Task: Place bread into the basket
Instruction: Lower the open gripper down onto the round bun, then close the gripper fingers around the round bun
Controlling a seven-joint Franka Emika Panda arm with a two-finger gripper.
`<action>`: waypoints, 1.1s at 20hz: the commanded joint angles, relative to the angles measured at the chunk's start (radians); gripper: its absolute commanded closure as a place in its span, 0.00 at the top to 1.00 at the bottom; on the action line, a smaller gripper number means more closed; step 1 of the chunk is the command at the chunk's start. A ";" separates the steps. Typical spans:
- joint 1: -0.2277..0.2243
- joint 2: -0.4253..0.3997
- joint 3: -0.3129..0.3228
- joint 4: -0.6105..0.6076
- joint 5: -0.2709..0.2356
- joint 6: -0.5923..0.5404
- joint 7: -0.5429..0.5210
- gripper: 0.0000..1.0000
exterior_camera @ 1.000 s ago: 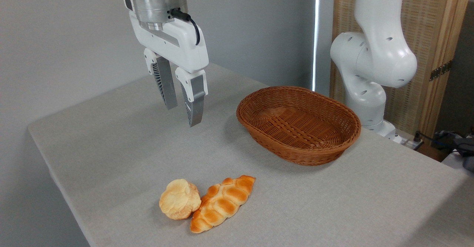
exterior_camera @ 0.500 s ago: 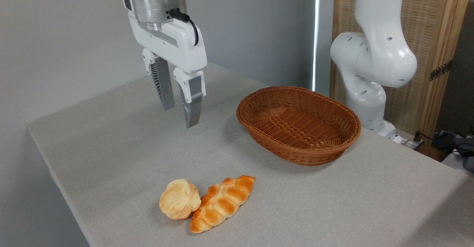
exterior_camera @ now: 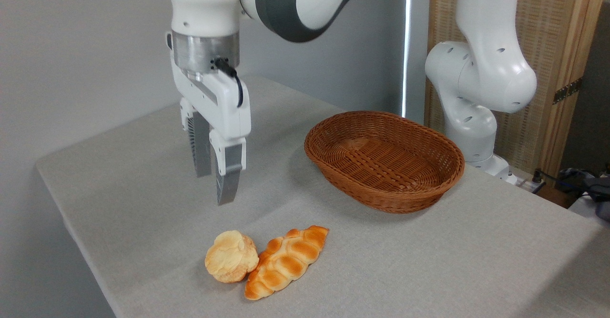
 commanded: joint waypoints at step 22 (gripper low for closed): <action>0.018 0.062 -0.006 -0.159 0.168 0.234 0.146 1.00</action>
